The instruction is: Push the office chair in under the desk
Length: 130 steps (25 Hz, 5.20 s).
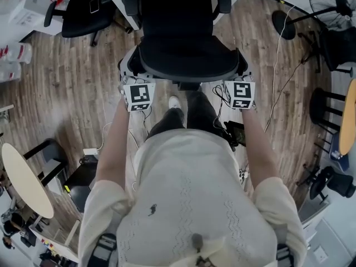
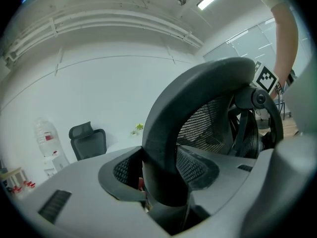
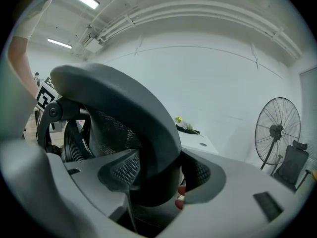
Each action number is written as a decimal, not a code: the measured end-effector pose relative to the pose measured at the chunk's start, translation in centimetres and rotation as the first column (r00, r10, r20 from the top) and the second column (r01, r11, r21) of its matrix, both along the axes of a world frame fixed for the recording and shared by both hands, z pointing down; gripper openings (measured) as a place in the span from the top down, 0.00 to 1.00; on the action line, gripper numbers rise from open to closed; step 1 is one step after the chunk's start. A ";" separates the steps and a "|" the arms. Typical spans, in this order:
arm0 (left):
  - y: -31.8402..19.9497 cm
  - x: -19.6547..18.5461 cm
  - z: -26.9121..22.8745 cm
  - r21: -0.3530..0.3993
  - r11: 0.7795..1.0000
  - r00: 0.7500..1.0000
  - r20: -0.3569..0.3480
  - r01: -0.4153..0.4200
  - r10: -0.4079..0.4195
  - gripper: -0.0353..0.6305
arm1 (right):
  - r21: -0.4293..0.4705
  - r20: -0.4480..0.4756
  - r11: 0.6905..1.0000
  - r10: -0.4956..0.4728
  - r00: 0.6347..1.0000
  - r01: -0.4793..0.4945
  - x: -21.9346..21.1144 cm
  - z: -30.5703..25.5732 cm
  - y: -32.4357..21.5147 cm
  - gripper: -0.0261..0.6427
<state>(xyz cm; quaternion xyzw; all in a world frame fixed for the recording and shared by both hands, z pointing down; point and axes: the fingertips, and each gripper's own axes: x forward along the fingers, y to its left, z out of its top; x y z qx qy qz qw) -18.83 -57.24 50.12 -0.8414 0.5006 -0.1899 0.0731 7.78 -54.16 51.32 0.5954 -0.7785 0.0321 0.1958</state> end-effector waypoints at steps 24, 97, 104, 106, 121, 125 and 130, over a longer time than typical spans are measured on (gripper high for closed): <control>-4.8 -0.2 0.0 0.003 1.000 1.000 0.006 0.008 -0.008 0.60 | 0.003 0.002 1.000 -0.001 1.000 0.001 -0.1 -0.2 -4.8 0.56; -15.7 3.5 0.9 0.037 0.998 0.998 0.015 0.059 -0.059 0.60 | 0.022 -0.016 0.998 -0.057 0.998 0.058 3.5 1.2 -17.1 0.56; -15.4 3.5 1.1 0.038 0.997 0.998 0.010 0.060 -0.060 0.59 | 0.028 -0.015 0.998 -0.054 0.998 0.055 3.5 1.3 -16.9 0.56; -15.2 3.3 1.1 0.033 0.998 0.998 0.003 0.057 -0.057 0.59 | 0.028 -0.014 0.998 -0.051 0.999 0.052 3.4 1.3 -16.7 0.56; -11.7 2.0 0.5 -0.003 0.999 0.999 0.022 0.035 -0.035 0.61 | -0.067 0.027 0.997 -0.040 0.999 0.042 2.3 0.8 -12.6 0.53; -9.2 1.2 -0.2 -0.031 0.998 0.998 -0.047 0.049 -0.050 0.68 | -0.112 0.120 0.993 -0.033 0.992 0.046 1.4 0.7 -9.5 0.54; -5.1 1.2 -1.9 -0.030 0.999 0.993 -0.113 0.035 -0.038 0.79 | -0.127 0.224 0.992 0.015 0.974 0.014 0.5 -1.0 -5.1 0.71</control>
